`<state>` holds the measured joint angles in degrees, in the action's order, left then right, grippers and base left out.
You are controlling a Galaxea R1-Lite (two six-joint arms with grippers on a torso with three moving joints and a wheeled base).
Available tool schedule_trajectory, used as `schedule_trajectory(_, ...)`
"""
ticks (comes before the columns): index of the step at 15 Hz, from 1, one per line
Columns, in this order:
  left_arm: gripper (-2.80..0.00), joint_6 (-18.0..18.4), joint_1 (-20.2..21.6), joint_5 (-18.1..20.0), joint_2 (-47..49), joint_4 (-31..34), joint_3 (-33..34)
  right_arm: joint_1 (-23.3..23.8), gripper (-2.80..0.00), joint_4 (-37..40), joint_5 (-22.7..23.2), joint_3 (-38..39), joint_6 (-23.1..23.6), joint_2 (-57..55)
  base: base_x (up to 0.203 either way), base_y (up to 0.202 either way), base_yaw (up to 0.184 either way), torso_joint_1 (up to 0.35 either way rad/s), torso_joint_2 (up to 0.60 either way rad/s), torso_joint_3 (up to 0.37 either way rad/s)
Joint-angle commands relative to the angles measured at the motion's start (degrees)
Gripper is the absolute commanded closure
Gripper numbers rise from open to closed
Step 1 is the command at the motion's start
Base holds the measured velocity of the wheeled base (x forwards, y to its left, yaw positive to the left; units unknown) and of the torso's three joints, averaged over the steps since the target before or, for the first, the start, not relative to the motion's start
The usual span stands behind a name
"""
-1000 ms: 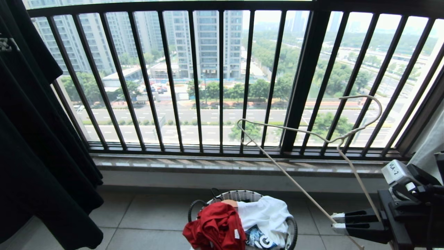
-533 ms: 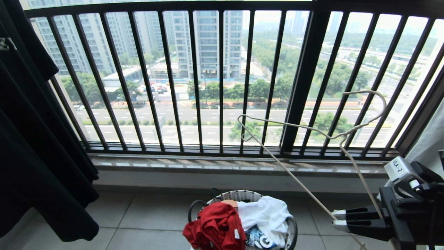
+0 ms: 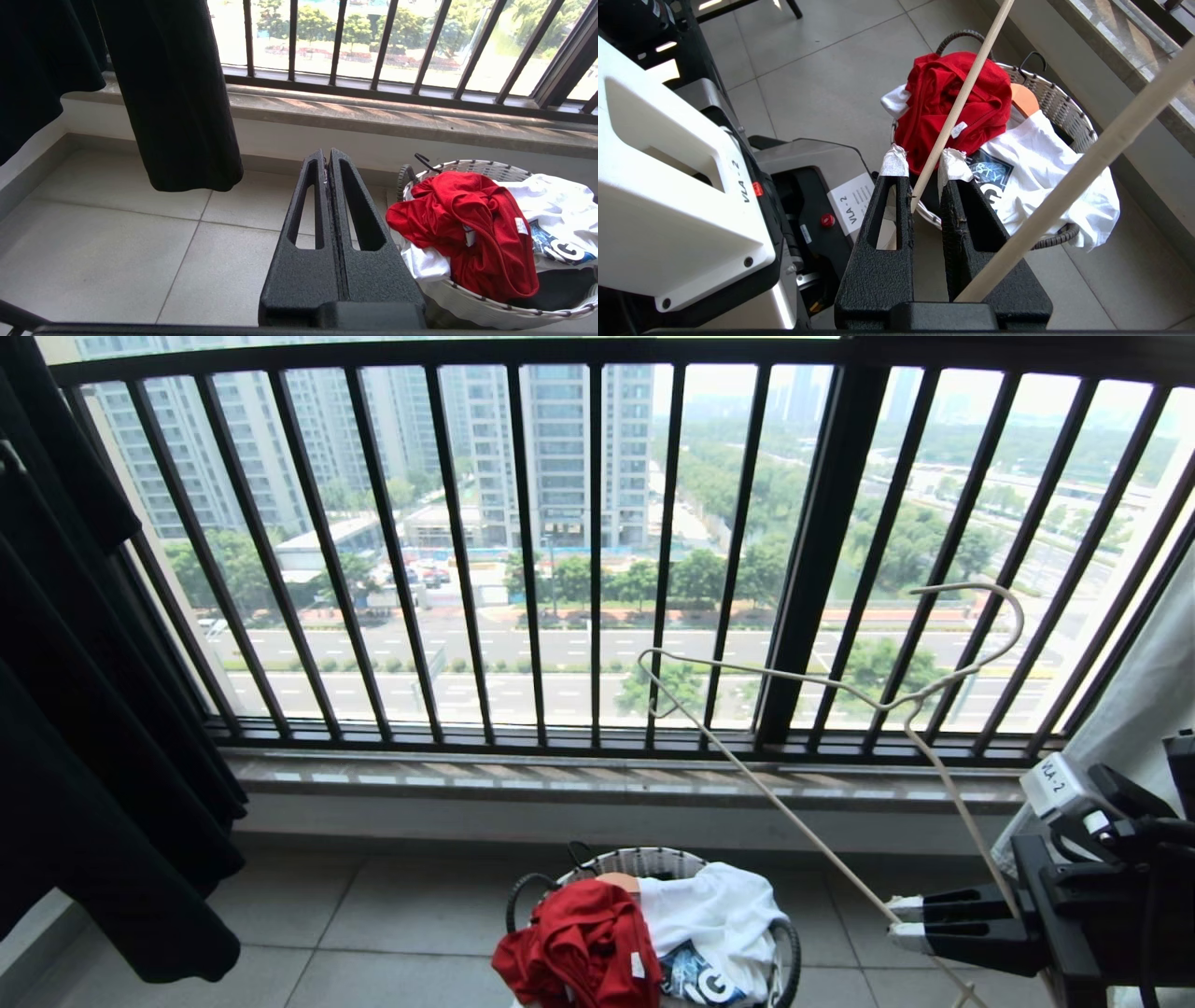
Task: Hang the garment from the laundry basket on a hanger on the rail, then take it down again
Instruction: Pick up clothes from the basket
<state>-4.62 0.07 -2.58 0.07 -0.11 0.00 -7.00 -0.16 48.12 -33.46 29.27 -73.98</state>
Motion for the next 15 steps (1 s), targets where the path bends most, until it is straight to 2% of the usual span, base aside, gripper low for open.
schedule_trajectory(1, 0.0, 0.4, 0.0, 0.0, 0.0, 0.0, 0.0, 0.0, 0.0, 0.0, 0.2, 0.0, 0.2, -0.8, 0.0, 0.0, 0.0, 0.0, 0.0, 0.0)
schedule_trajectory(4, 0.0, 0.8, 0.0, 0.0, 0.0, 0.0, -0.2, 0.1, 0.0, -1.7, 0.1, -0.1, 0.2, -1.7, 0.0, 0.0, 0.0, 0.0, 0.0, 0.0)
schedule_trajectory(7, 0.0, 1.1, 0.1, 0.9, 4.0, 0.4, -6.4, 0.4, 0.0, -2.7, 0.1, -0.1, 0.1, -2.5, 0.0, 0.0, 0.0, 0.0, 0.0, 0.0)
schedule_trajectory(12, 0.0, 0.9, -3.0, 2.8, 29.3, -1.1, -20.8, 0.8, 0.0, -2.8, 0.1, -0.4, 0.1, -2.0, 0.0, 0.0, 0.0, 0.0, 0.0, 0.0)
schedule_trajectory(15, 0.0, 0.7, -6.2, 6.8, 47.8, -2.5, -29.6, 1.2, 0.0, -2.8, 0.1, -0.6, 0.1, -1.5, 0.0, 0.0, 0.0, 0.0, 0.0, 0.0)
